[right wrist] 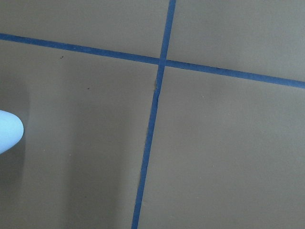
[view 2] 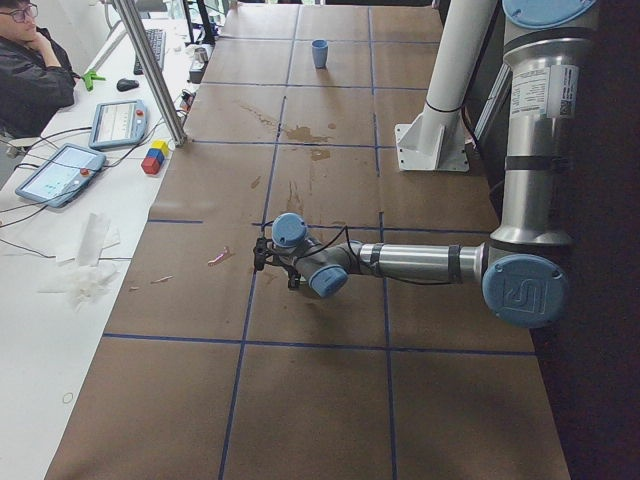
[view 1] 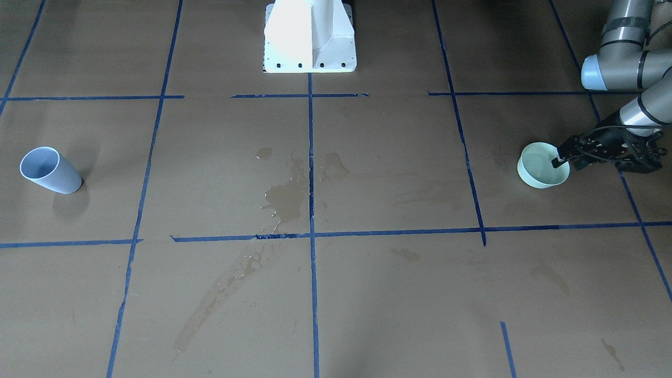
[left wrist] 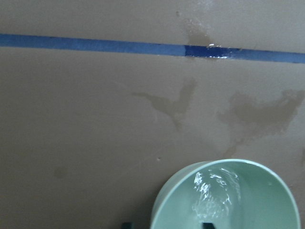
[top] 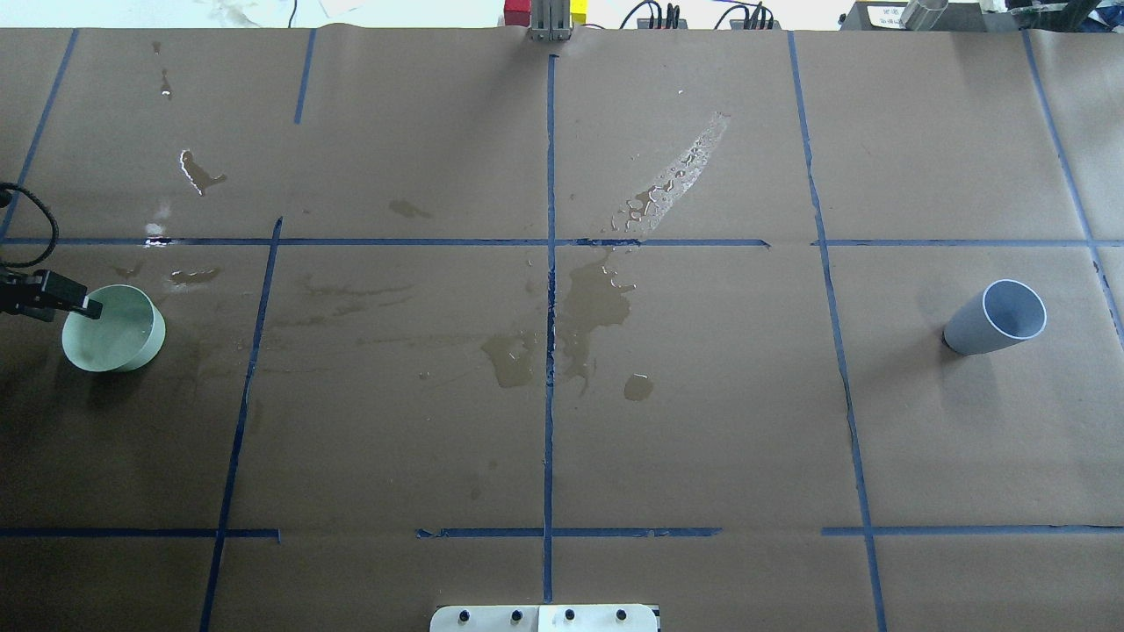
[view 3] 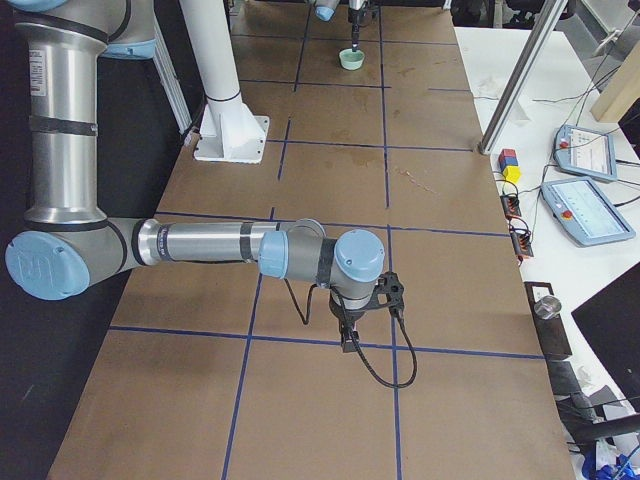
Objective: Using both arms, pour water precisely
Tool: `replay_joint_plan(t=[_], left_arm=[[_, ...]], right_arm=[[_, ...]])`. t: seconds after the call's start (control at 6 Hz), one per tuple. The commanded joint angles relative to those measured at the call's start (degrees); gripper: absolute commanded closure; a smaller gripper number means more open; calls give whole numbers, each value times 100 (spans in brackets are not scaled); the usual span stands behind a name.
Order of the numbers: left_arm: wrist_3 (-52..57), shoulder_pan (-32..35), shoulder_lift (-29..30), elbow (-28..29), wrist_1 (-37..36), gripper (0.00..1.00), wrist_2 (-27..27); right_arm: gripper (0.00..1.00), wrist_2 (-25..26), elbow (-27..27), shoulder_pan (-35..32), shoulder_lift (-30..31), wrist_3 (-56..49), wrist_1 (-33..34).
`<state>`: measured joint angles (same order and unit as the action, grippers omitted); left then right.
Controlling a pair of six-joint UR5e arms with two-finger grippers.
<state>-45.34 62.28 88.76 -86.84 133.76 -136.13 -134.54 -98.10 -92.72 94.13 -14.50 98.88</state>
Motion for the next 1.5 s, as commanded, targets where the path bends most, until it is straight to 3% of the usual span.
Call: replay_joint_plan(t=[0.0,0.5,0.67,1.17,1.33], left_arm=[[191,179,-25,-114,-26,0,42],[2303,1100,-26,-122,-1102,0,51],[2955,1320,-17,-192,-1490,0,277],[4940,2258,88,-983,-4289,0,385],[5139,2541,89,-1001,-4689,0,315]], right_arm=[[0,-2,-16,0,0,0,0],[0,-2,-25,0,0,0,-9],[0,-2,-25,0,-9,-9,-9],[0,-2,-34,0,-9,-9,-9],[0,6,-25,0,0,-9,-9]])
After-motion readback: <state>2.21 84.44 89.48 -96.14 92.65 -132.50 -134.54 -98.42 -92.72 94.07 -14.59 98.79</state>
